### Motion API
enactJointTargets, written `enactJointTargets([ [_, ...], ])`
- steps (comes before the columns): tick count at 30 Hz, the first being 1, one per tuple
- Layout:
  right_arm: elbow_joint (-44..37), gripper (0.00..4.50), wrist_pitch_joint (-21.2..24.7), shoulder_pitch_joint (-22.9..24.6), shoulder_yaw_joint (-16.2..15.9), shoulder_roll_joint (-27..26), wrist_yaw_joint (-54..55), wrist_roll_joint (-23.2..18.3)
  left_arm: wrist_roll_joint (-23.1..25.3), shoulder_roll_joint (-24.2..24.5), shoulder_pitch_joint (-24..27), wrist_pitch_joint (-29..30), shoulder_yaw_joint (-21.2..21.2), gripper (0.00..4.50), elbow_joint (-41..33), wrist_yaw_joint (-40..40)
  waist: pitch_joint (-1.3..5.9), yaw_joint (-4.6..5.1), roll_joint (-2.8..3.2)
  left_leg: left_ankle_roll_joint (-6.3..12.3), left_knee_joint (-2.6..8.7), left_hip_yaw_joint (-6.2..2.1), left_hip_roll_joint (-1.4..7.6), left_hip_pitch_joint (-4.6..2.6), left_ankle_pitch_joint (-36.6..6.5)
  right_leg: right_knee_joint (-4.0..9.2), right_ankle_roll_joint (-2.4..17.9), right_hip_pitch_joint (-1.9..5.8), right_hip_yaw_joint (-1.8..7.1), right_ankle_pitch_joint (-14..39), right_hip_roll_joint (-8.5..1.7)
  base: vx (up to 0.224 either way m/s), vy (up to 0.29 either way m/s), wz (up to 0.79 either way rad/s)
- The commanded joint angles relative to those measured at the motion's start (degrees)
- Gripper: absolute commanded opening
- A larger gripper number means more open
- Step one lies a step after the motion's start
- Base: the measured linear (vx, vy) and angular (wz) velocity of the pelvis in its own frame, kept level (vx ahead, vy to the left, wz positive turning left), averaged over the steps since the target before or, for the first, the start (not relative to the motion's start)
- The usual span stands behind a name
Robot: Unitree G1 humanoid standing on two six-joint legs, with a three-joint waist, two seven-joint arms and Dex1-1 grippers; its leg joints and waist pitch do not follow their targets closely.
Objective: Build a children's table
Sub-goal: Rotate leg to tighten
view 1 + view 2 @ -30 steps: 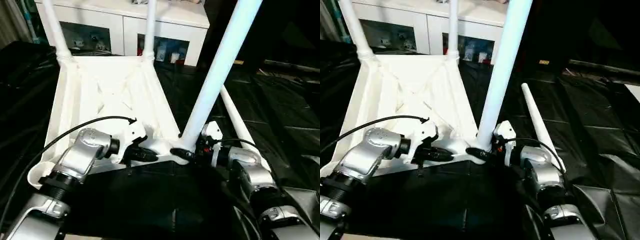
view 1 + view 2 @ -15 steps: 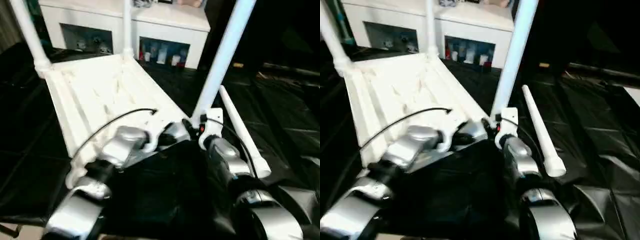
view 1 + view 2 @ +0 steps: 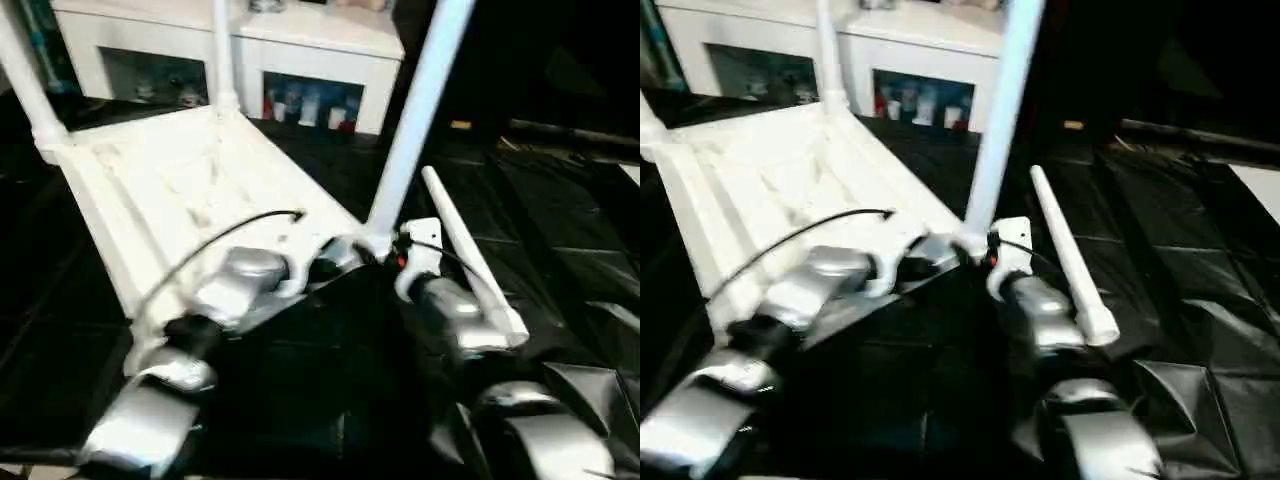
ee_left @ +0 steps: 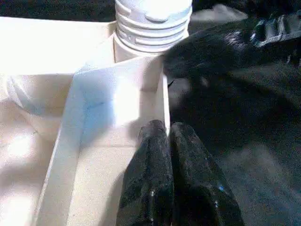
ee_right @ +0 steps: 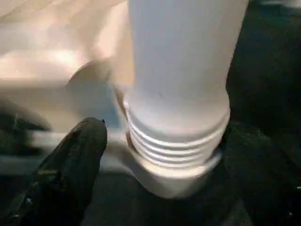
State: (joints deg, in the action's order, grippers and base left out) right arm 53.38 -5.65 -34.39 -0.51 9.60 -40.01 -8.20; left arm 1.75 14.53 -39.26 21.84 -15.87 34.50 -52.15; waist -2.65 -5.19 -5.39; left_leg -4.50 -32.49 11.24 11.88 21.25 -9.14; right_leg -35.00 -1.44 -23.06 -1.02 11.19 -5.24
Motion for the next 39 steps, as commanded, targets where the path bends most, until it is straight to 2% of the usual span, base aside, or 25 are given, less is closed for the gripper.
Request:
enactJointTargets([
  [1,-3.1,4.08,1.2,1.0,-1.9,1.7,-6.7,0.5,0.2,0.6,2.1,1.1,-3.8,0.00,-0.1,-5.0,3.34,-0.25,0.65,1.92,3.68,-0.47,1.19,-0.60,-14.7,3.86,12.7,2.14,0.99,6.7,-1.89,0.000,0.000,0.00],
  [4,-6.7,4.08,1.6,3.3,-3.2,5.5,-15.4,-0.4,-0.9,3.8,4.0,0.7,-5.6,0.00,-3.9,-10.6,3.35,-0.51,0.72,3.03,3.42,-0.31,1.27,-0.74,-12.8,3.33,14.4,2.16,0.89,2.2,-1.73,0.000,0.000,0.00],
  [5,-7.2,4.08,1.8,3.6,-3.5,5.9,-16.4,-0.6,-0.9,4.2,4.3,0.6,-5.8,0.00,-4.4,-11.0,3.35,-0.52,0.69,3.17,3.44,-0.30,1.21,-0.63,-12.7,3.30,14.6,2.25,0.89,1.9,-1.71,0.000,0.000,0.00],
  [6,-7.7,4.08,1.8,3.9,-3.6,6.3,-17.6,-1.0,-1.5,5.2,5.0,0.7,-6.2,0.00,-6.0,-13.0,3.39,-0.58,0.69,3.24,3.41,-0.21,1.24,-0.88,-12.7,3.28,14.9,2.13,0.90,1.8,-1.71,0.000,0.000,0.00],
  [7,-7.8,4.08,1.8,3.9,-3.6,6.3,-17.8,-1.0,-1.6,5.3,5.1,0.7,-6.3,0.00,-6.2,-13.3,3.26,-0.55,0.77,3.11,3.57,-0.24,1.30,-0.82,-13.7,3.43,15.0,2.12,0.91,3.1,-1.80,0.000,0.000,0.00],
  [9,-10.4,4.08,2.9,5.0,-3.7,7.3,-22.3,-3.0,-3.4,8.9,7.8,2.4,-7.5,0.00,-12.4,-19.3,3.16,-0.84,0.68,2.61,3.73,-0.36,1.49,-0.92,-15.1,3.61,14.6,2.15,0.96,5.6,-2.05,0.000,0.000,0.00],
  [13,-12.1,4.08,4.4,5.5,-4.0,7.6,-25.4,-4.2,-3.8,10.2,9.1,3.2,-7.7,0.00,-14.8,-20.8,3.08,-1.30,0.70,1.84,3.85,-0.26,1.47,-1.24,-16.1,3.64,14.4,1.81,1.00,7.1,-1.87,0.000,0.000,0.00],
  [14,-12.4,3.84,4.8,5.6,-4.1,7.6,-26.1,-4.3,-3.9,10.4,9.2,3.3,-7.6,0.00,-15.0,-20.8,3.02,-1.27,0.71,1.69,3.90,-0.26,1.46,-1.21,-16.3,3.69,14.3,1.74,1.02,7.6,-1.86,0.000,0.000,0.00],
  [17,-12.1,3.84,5.0,5.6,-4.7,7.5,-27.8,-3.7,-4.1,10.9,9.5,3.7,-7.4,0.00,-15.2,-20.9,3.04,-1.30,0.60,0.99,3.96,-0.33,1.42,-1.09,-16.8,3.77,13.6,1.81,1.06,9.2,-2.05,0.000,0.000,0.00],
  [18,-11.8,3.59,4.7,5.6,-5.3,7.7,-28.4,-3.2,-4.1,11.0,9.5,4.0,-7.4,0.00,-15.4,-20.9,3.10,-1.33,0.42,0.94,3.89,-0.33,1.38,-1.08,-16.0,3.71,13.4,1.86,1.06,8.9,-2.08,0.000,0.000,0.00],
  [22,-11.9,3.27,5.1,5.7,-5.5,8.0,-28.7,-3.3,-4.2,11.5,9.9,4.5,-7.3,0.00,-16.2,-21.1,3.26,-1.36,0.34,1.57,3.62,-0.25,1.23,-0.97,-13.2,3.37,13.6,2.03,1.02,5.9,-1.97,0.000,0.000,0.00],
  [23,-12.1,3.27,5.4,5.7,-5.6,8.0,-28.8,-3.3,-4.2,11.6,9.9,4.6,-7.3,0.00,-16.2,-21.1,3.28,-1.28,0.17,1.73,3.55,-0.18,1.23,-0.97,-12.8,3.34,13.7,2.03,1.04,5.4,-1.95,0.000,0.000,0.00],
  [25,-12.2,2.98,5.5,5.7,-5.6,8.1,-28.8,-3.3,-4.1,11.6,9.9,4.6,-7.2,0.00,-16.3,-21.2,3.25,-1.30,0.30,1.92,3.54,-0.16,1.20,-0.99,-12.5,3.31,13.8,2.01,1.02,5.1,-1.91,0.000,0.000,0.00],
  [27,-12.4,2.92,5.9,5.7,-5.9,8.0,-29.0,-2.9,-4.0,11.8,9.6,4.6,-7.1,0.00,-15.6,-21.0,3.26,-1.22,0.31,1.80,3.52,-0.16,1.21,-1.04,-12.8,3.36,13.7,2.01,1.03,5.7,-1.92,0.000,0.000,0.00],
  [30,-12.1,2.77,5.8,5.7,-5.2,7.5,-27.6,-2.8,-3.7,11.1,9.1,4.3,-6.3,0.00,-14.3,-19.1,3.28,-1.27,0.64,1.37,3.55,-0.20,1.18,-1.09,-13.2,3.37,13.7,2.00,1.04,5.9,-1.92,0.000,0.000,0.00],
  [31,-12.1,2.77,5.7,5.7,-5.1,7.4,-27.3,-2.8,-3.7,11.1,9.1,4.4,-6.2,0.00,-14.2,-18.9,3.31,-1.23,0.55,1.31,3.55,-0.19,1.19,-1.11,-13.3,3.38,13.7,2.01,1.03,5.8,-1.90,0.000,0.000,0.00],
  [32,-11.1,2.76,5.0,5.5,-4.5,6.9,-24.9,-2.4,-3.5,10.3,8.8,4.5,-5.8,0.00,-13.5,-17.4,3.27,-1.26,0.71,1.14,3.60,-0.25,1.19,-1.10,-13.8,3.39,13.7,2.01,1.02,6.1,-1.92,0.000,0.000,0.00],
  [33,-10.5,2.75,4.5,5.4,-4.2,6.6,-23.2,-2.1,-3.3,9.8,8.7,4.7,-5.5,0.00,-13.0,-16.3,3.19,-1.19,0.55,0.69,3.64,-0.21,1.20,-1.08,-14.3,3.51,13.6,1.93,1.06,6.8,-1.95,0.000,0.000,0.00],
  [35,-6.2,2.75,3.2,4.4,-0.8,4.2,-10.8,-1.5,-2.6,5.9,7.0,5.0,-3.2,0.00,-9.3,-8.9,2.94,-1.01,0.70,-0.49,3.89,-0.25,1.13,-1.18,-16.6,3.87,13.0,1.63,1.12,10.4,-2.03,0.000,0.000,0.00],
  [36,-5.1,2.75,3.3,4.1,0.4,3.3,-7.1,-1.8,-2.5,4.7,6.5,5.2,-2.5,0.00,-8.2,-6.7,2.84,-0.82,0.52,-1.71,4.06,-0.42,1.06,-1.27,-19.0,4.29,12.0,1.57,1.11,15.0,-2.17,0.000,0.000,0.00],
  [37,-3.9,2.75,3.5,3.7,2.1,2.1,-2.6,-2.4,-2.5,3.2,5.6,5.1,-1.6,0.00,-6.6,-4.0,2.93,-0.95,0.80,-2.20,4.09,-0.64,1.05,-1.41,-20.0,4.40,11.4,1.61,1.06,17.1,-2.32,0.000,0.000,0.00],
  [38,-3.3,2.75,3.8,3.5,3.0,1.4,-0.4,-2.8,-2.5,2.3,5.2,5.0,-1.1,0.00,-5.8,-2.7,2.97,-0.73,0.59,-2.53,4.09,-0.68,1.07,-1.43,-20.9,4.68,10.5,1.41,1.12,19.1,-2.34,0.000,0.000,0.00],
  [39,-2.5,2.74,3.8,3.2,3.9,0.4,3.2,-3.1,-2.3,1.0,4.4,4.5,-0.6,0.00,-4.4,-0.6,2.98,-0.84,1.31,-2.63,4.22,-0.92,1.11,-1.40,-21.4,4.76,10.0,1.46,1.09,19.7,-2.41,0.000,0.000,0.00],
])
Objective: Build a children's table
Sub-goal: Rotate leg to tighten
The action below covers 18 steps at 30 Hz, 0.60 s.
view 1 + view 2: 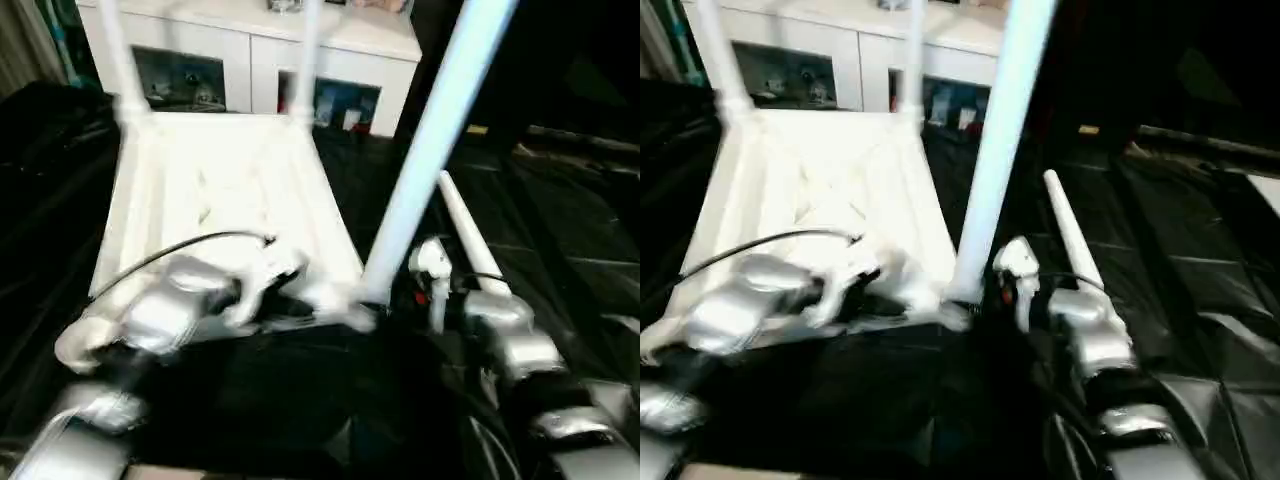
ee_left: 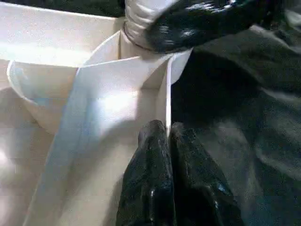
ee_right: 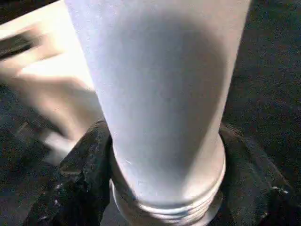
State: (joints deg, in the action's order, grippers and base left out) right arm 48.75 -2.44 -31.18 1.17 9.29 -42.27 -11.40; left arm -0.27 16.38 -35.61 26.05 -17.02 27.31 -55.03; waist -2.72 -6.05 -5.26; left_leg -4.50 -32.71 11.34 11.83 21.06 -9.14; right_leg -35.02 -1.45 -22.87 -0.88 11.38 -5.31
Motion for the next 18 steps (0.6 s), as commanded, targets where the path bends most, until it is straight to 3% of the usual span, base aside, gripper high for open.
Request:
enactJointTargets([
  [1,3.3,2.74,0.6,-0.5,3.5,-0.6,10.1,-0.3,-0.3,-2.5,-0.3,-0.1,1.2,0.00,4.4,4.8,2.99,0.41,1.20,-2.67,4.41,-0.83,1.10,-1.26,-22.1,5.00,10.0,0.90,1.03,18.6,-2.08,0.000,0.000,0.00],
  [3,5.9,2.74,0.3,-2.0,6.0,-3.3,19.9,-1.4,-0.1,-6.1,-2.5,-0.6,2.6,0.00,8.3,10.7,3.15,0.37,0.99,-2.43,4.31,-0.80,0.91,-1.14,-21.1,4.85,9.9,1.07,1.02,17.4,-2.02,0.000,0.000,0.00],
  [5,7.4,2.74,-0.2,-3.1,7.1,-4.7,24.6,-1.7,-0.1,-8.3,-4.0,-0.9,3.6,0.00,10.9,14.2,3.28,0.37,1.98,-2.63,4.30,-0.84,0.91,-1.27,-20.5,4.62,10.1,1.07,1.02,15.8,-1.91,0.000,0.000,0.00],
  [6,8.7,2.74,-0.5,-4.1,7.7,-6.1,28.1,-1.8,0.0,-10.3,-5.4,-1.6,4.6,0.00,13.3,17.6,3.32,0.31,2.13,-2.50,4.19,-0.76,0.84,-1.31,-20.4,4.66,10.2,1.01,1.01,14.4,-1.81,0.000,0.000,0.00],
  [8,9.6,2.74,-0.8,-4.9,8.3,-7.2,30.3,-1.8,0.1,-11.6,-6.4,-2.3,5.2,0.00,15.3,20.0,3.53,0.16,1.86,-1.83,4.07,-0.63,0.79,-1.13,-19.0,4.52,10.3,1.34,0.98,11.9,-1.75,0.000,0.000,0.00],
  [10,10.5,2.74,-1.9,-6.2,7.3,-8.9,31.9,0.0,0.7,-13.2,-8.4,-3.6,5.5,0.00,18.4,22.4,3.55,-0.05,1.99,-1.08,3.93,-0.46,0.70,-1.05,-17.5,4.38,10.4,1.27,1.01,9.4,-1.64,0.000,0.000,0.00],
  [11,10.6,2.74,-2.2,-6.5,6.8,-9.2,32.0,0.5,0.8,-13.3,-8.8,-3.9,5.5,0.00,19.0,22.6,3.73,-0.10,2.38,-1.07,3.92,-0.54,0.62,-0.91,-16.6,4.23,10.5,1.48,0.95,7.7,-1.59,0.000,0.000,0.00],
  [12,10.6,2.74,-2.5,-6.5,6.5,-9.3,31.5,0.7,0.8,-13.4,-9.0,-4.0,5.5,0.00,19.3,22.5,3.88,-0.33,2.24,-0.58,3.73,-0.50,0.65,-0.83,-14.7,3.82,10.9,1.80,0.88,4.2,-1.56,0.000,0.000,0.00],
  [13,10.6,3.09,-2.5,-6.5,6.4,-9.3,31.4,0.7,0.8,-13.4,-9.0,-4.1,5.4,0.00,19.3,22.5,3.88,-0.41,2.24,0.23,3.63,-0.48,0.58,-0.56,-13.1,3.52,11.3,2.05,0.82,1.6,-1.54,0.000,0.000,0.00],
  [14,9.8,3.30,-3.5,-6.3,6.2,-9.2,29.6,0.7,0.9,-13.3,-9.3,-4.6,5.0,0.00,20.0,21.6,3.86,-0.45,2.52,0.55,3.62,-0.47,0.53,-0.53,-12.9,3.53,11.4,2.05,0.81,1.1,-1.54,0.000,0.000,0.00],
  [16,9.0,3.44,-4.3,-6.0,6.0,-9.0,28.1,0.5,0.9,-13.3,-9.3,-5.0,4.8,0.00,20.2,20.9,3.76,-0.52,2.07,1.18,3.62,-0.37,0.56,-0.56,-13.3,3.72,11.7,2.11,0.76,1.9,-1.60,0.000,0.000,0.00],
  [18,9.1,3.63,-4.7,-6.0,5.5,-8.6,27.7,1.1,0.5,-13.5,-9.4,-5.5,5.2,0.00,20.8,20.7,3.60,-0.26,2.22,1.00,3.93,-0.54,0.67,-0.41,-15.3,4.13,11.1,2.17,0.73,6.2,-1.83,0.000,0.000,0.00],
])
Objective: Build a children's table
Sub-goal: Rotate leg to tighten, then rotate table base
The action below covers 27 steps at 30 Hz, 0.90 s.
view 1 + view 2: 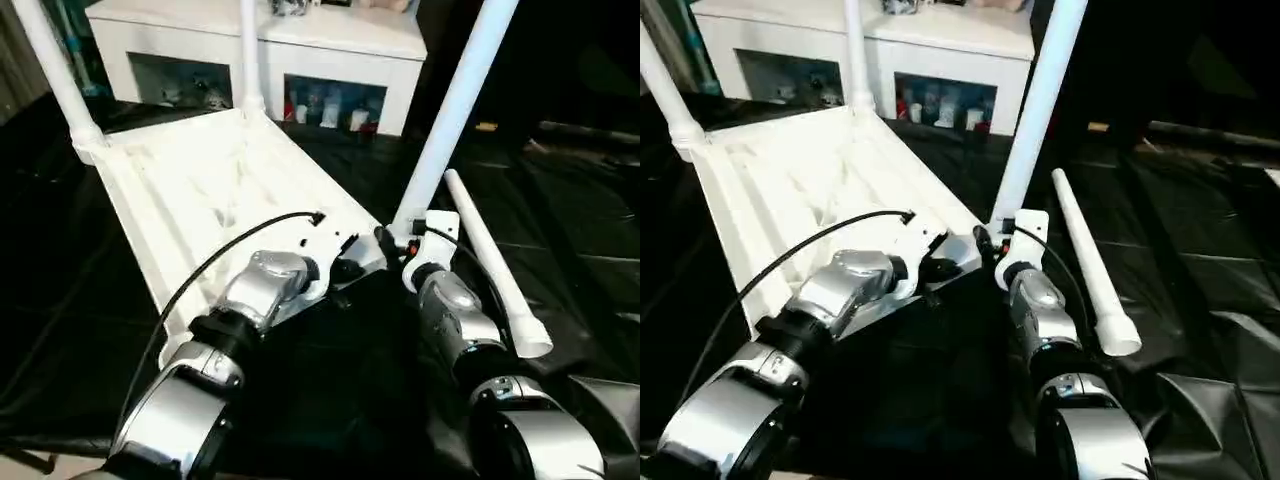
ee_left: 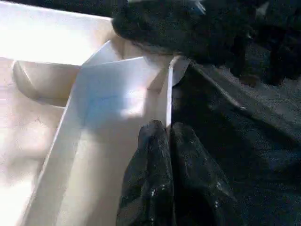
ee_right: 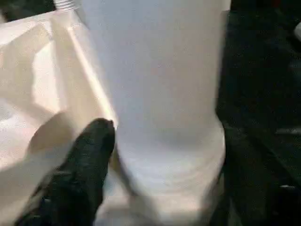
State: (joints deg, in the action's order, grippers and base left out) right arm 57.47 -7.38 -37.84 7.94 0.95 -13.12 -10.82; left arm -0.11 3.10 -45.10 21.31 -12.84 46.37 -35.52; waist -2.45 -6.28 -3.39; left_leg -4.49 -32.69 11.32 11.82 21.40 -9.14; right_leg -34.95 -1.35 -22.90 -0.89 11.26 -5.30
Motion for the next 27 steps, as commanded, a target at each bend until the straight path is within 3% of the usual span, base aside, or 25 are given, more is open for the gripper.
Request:
enactJointTargets([
  [1,0.1,3.79,0.3,0.7,-1.7,0.2,-1.4,1.1,0.2,-0.3,0.0,-1.5,1.1,0.00,2.0,0.9,3.28,0.27,0.38,0.57,4.05,-0.66,0.71,-0.64,-16.0,4.19,10.9,2.24,0.69,8.1,-1.84,0.000,0.000,0.00],
  [5,-3.4,3.97,1.2,2.2,-3.0,2.3,-1.2,3.1,-0.2,-0.7,-0.1,-4.1,1.3,0.00,3.3,0.1,3.13,0.45,-0.07,0.40,4.03,-0.51,0.73,-0.84,-17.5,4.63,10.2,1.91,0.81,11.3,-1.84,0.000,0.000,0.00],
  [10,-18.7,3.97,6.0,10.4,-5.2,6.8,-8.8,2.7,-2.2,-2.1,-0.5,-9.3,3.4,0.00,3.4,0.3,3.04,-0.69,-0.52,2.57,3.77,-0.45,0.77,-0.67,-14.4,4.63,9.0,2.14,0.93,8.7,-1.84,0.000,0.000,0.00],
  [11,-21.4,4.01,7.2,12.1,-5.8,7.9,-10.1,2.7,-3.5,-2.4,-0.6,-9.6,4.5,0.28,2.7,-0.7,3.04,-0.69,-0.52,2.57,3.77,-0.45,0.77,-0.67,-14.4,4.63,9.0,2.14,0.93,8.7,-1.84,0.000,0.000,0.00],
  [14,-26.1,4.03,8.8,15.2,-7.0,10.0,-12.3,2.7,-6.2,-2.7,-0.8,-8.9,6.5,0.55,-0.1,-2.7,3.56,-1.13,-0.59,4.03,3.30,-0.46,0.89,-0.42,-10.2,3.73,11.4,2.34,0.84,2.0,-2.00,0.000,0.000,0.00],
  [16,-29.5,4.03,10.5,17.0,-7.1,11.0,-13.6,1.6,-7.0,-2.0,-1.1,-10.4,7.7,0.89,-2.4,-2.0,3.39,-0.87,-0.47,4.73,3.15,-0.46,0.86,-0.05,-8.8,3.25,12.8,2.41,0.65,-2.8,-1.63,0.000,0.000,0.00],
  [18,-32.5,4.03,12.5,18.2,-6.8,11.4,-14.0,0.7,-7.7,-1.4,-1.2,-10.6,8.8,0.99,-4.3,-1.8,3.41,-0.68,-0.50,4.88,3.12,-0.45,0.86,-0.19,-9.2,3.18,13.0,2.45,0.61,-2.9,-1.67,0.000,0.000,0.00],
  [19,-35.6,4.03,14.2,19.2,-7.0,11.9,-15.6,-0.3,-8.6,-0.4,-1.1,-10.5,10.6,1.04,-7.2,-0.4,3.43,-0.66,0.35,4.89,3.12,-0.55,0.89,-0.34,-9.1,3.03,13.2,2.48,0.67,-3.4,-1.65,0.000,0.000,0.00],
  [21,-38.7,4.03,16.7,20.5,-7.8,12.7,-17.1,-0.9,-8.8,1.3,-0.8,-11.6,13.0,1.21,-9.7,2.3,3.38,-0.49,-0.17,5.07,3.01,-0.43,0.98,-0.38,-9.4,3.16,13.4,2.48,0.70,-3.9,-1.67,0.000,0.000,0.00],
  [22,-39.9,4.03,17.4,21.3,-8.5,13.3,-18.4,-0.9,-8.4,3.0,-0.6,-13.3,15.0,1.33,-10.6,5.3,3.31,-0.44,0.96,4.59,3.16,-0.70,1.00,-0.30,-10.4,3.12,13.0,2.69,0.65,-3.9,-1.55,0.000,0.000,0.00],
  [23,-39.9,4.03,17.4,21.3,-8.5,13.3,-18.4,-0.9,-8.4,3.0,-0.6,-13.3,15.0,1.33,-10.6,5.3,3.22,-0.16,0.60,4.46,3.25,-0.64,0.90,-0.22,-10.9,3.34,12.6,2.75,0.61,-3.4,-1.42,0.000,0.000,0.00],
  [24,-41.2,4.03,18.8,22.6,-9.8,14.2,-20.3,-0.8,-6.3,7.0,0.9,-16.5,17.9,1.45,-10.5,11.2,3.18,-0.14,-0.10,4.27,3.20,-0.60,0.79,-0.19,-11.7,3.58,11.8,2.80,0.57,-1.5,-1.39,0.000,0.000,0.00],
  [25,-41.5,4.03,19.3,22.9,-10.2,14.4,-20.8,-0.7,-5.5,8.3,1.5,-17.5,18.6,1.53,-10.3,13.1,3.14,-0.01,0.41,3.67,3.32,-0.69,0.74,-0.18,-12.2,3.59,10.6,2.73,0.63,1.1,-1.48,0.000,0.000,0.00],
  [26,-42.0,4.03,20.1,23.5,-10.9,14.6,-21.8,-0.7,-4.1,10.3,2.8,-18.6,19.4,1.53,-10.4,15.5,3.09,0.14,0.55,3.26,3.41,-0.74,0.79,-0.22,-12.4,3.68,10.2,2.61,0.64,2.2,-1.50,0.000,0.000,0.00],
  [27,-42.4,4.03,20.8,23.9,-11.5,14.8,-22.6,-0.7,-2.8,12.0,3.9,-19.4,20.0,1.78,-10.5,17.5,3.16,0.20,0.18,3.04,3.42,-0.78,0.90,-0.24,-12.6,3.74,9.8,2.59,0.60,2.9,-1.42,0.000,0.000,0.00],
])
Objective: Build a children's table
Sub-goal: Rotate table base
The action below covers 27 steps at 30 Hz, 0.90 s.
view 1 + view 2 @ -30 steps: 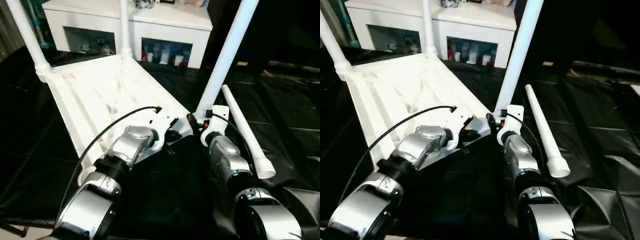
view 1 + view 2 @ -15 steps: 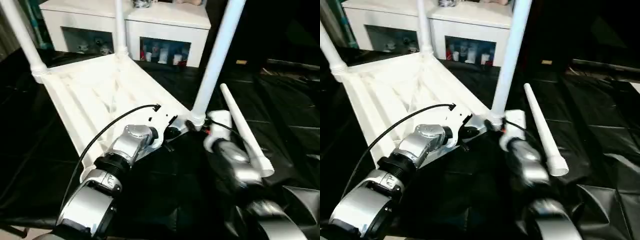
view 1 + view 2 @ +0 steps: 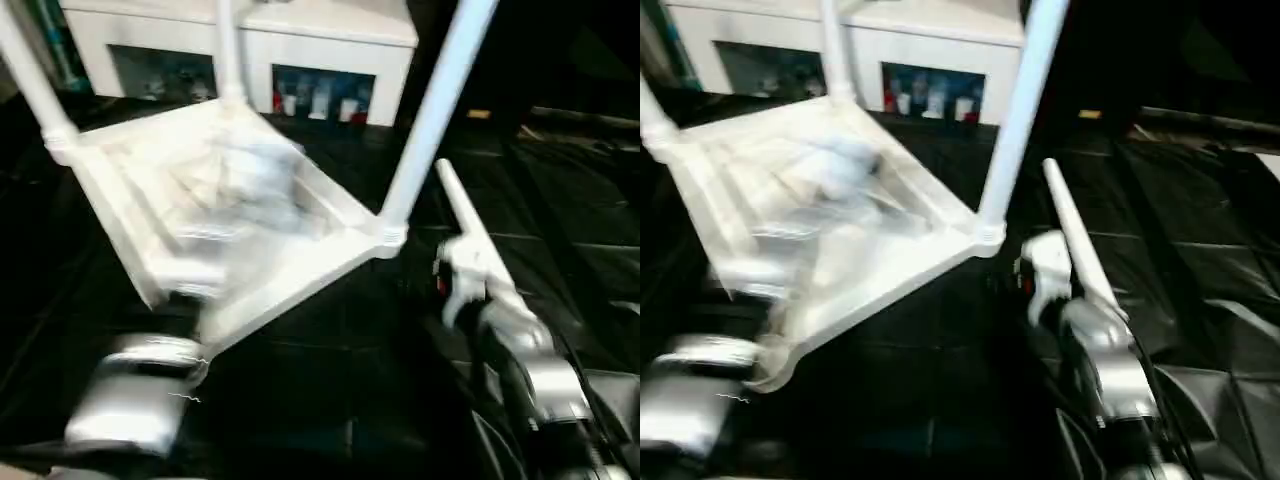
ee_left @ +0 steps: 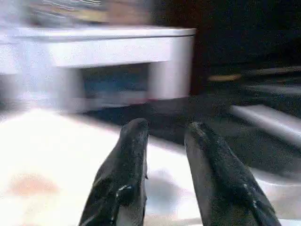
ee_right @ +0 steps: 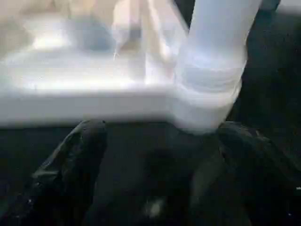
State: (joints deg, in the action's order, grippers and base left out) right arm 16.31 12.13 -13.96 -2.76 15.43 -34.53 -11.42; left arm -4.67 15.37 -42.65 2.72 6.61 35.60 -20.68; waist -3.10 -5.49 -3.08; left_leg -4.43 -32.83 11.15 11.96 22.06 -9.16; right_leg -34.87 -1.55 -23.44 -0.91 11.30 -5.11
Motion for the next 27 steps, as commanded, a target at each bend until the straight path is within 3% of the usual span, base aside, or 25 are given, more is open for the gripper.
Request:
enactJointTargets([
  [1,-1.3,4.03,1.8,0.3,-1.4,0.5,-1.9,0.1,2.6,1.5,2.9,-0.8,1.9,1.78,-0.2,4.9,3.82,-0.40,0.32,2.11,3.60,-0.67,0.90,-1.11,-12.9,3.45,9.4,2.76,0.66,3.6,-1.54,0.000,0.000,0.00],
  [5,-0.5,4.03,2.0,0.5,-2.8,0.1,-1.8,1.4,4.8,7.3,9.9,1.1,7.1,1.94,-4.9,9.2,3.79,-0.26,0.63,1.25,3.63,-0.56,1.01,-1.26,-12.5,3.10,10.8,2.32,0.64,1.4,-1.38,0.000,0.000,0.00],
  [7,0.5,4.03,2.3,-0.3,-2.6,-0.8,0.2,1.8,5.7,10.1,14.3,3.1,8.9,2.21,-7.6,10.0,3.67,-0.35,0.82,0.50,3.89,-0.60,1.05,-1.34,-14.1,3.24,10.6,2.13,0.68,3.4,-1.48,0.000,0.000,0.00],
  [11,5.2,4.03,1.3,-3.1,-2.3,-2.8,3.7,3.3,5.7,12.5,21.3,6.5,8.6,2.40,-10.8,9.4,3.52,-0.49,1.03,-0.81,4.03,-0.49,1.01,-1.78,-16.5,3.53,10.4,1.54,0.86,7.1,-1.46,0.000,0.000,0.00],
  [12,6.1,4.03,0.8,-3.6,-2.5,-3.0,3.6,3.5,5.7,12.3,22.4,7.2,8.6,2.54,-11.8,9.5,3.53,-0.61,1.49,-1.22,4.07,-0.57,1.08,-1.80,-16.9,3.43,10.5,1.48,0.91,7.2,-1.59,0.000,0.000,0.00],
  [14,8.4,4.03,-0.1,-5.2,-2.7,-3.6,4.2,4.0,5.1,11.5,25.2,9.3,8.8,2.69,-14.9,9.0,3.49,-0.98,0.75,-1.61,4.13,-0.46,1.16,-1.96,-18.6,3.60,10.3,1.30,0.98,8.2,-1.64,0.000,0.000,0.00],
  [15,9.8,4.03,-0.4,-6.0,-2.5,-4.0,4.6,4.0,4.8,11.1,26.5,10.6,8.6,2.74,-16.4,8.5,3.42,-0.95,0.64,-1.62,4.30,-0.55,1.20,-1.56,-18.3,3.54,10.6,1.54,0.97,8.1,-1.76,0.000,0.000,0.00],
  [16,10.9,4.03,-0.7,-6.8,-2.3,-4.3,5.0,4.0,4.2,10.8,27.8,12.2,8.2,2.83,-18.1,7.5,3.41,-1.06,0.80,-1.62,4.27,-0.54,1.15,-1.61,-18.2,3.58,10.5,1.45,0.99,8.3,-1.75,0.000,0.000,0.00],
  [18,12.2,4.03,-1.0,-8.0,-2.3,-4.9,5.5,4.0,2.7,10.5,30.1,15.8,6.8,3.01,-21.3,4.8,3.35,-1.03,0.57,-1.56,4.38,-0.58,1.07,-1.34,-17.7,3.53,10.3,1.53,1.00,8.5,-1.74,0.000,0.000,0.00],
  [22,13.3,4.03,-1.4,-9.6,-2.4,-5.6,6.2,4.4,-0.1,11.1,32.6,21.3,3.6,3.17,-25.8,-0.4,3.52,-1.26,0.46,-1.40,4.15,-0.43,0.97,-1.70,-17.2,3.45,9.7,1.40,1.04,7.4,-1.55,0.000,0.000,0.00],
  [23,13.3,4.03,-1.4,-9.7,-2.3,-5.6,6.2,4.4,-0.3,11.1,32.7,21.4,3.3,3.31,-25.9,-0.9,3.50,-1.24,0.46,-1.35,4.21,-0.48,0.91,-1.48,-16.5,3.39,9.7,1.57,1.00,7.2,-1.55,0.000,0.000,0.00],
  [27,11.5,4.03,-0.2,-9.9,-1.2,-4.4,6.9,4.4,-2.4,10.0,32.6,21.8,-1.4,3.68,-26.7,-8.4,3.56,-1.66,0.11,-1.26,4.07,-0.29,0.93,-1.67,-15.1,3.38,9.1,1.53,1.10,6.5,-1.51,0.000,0.000,0.00],
])
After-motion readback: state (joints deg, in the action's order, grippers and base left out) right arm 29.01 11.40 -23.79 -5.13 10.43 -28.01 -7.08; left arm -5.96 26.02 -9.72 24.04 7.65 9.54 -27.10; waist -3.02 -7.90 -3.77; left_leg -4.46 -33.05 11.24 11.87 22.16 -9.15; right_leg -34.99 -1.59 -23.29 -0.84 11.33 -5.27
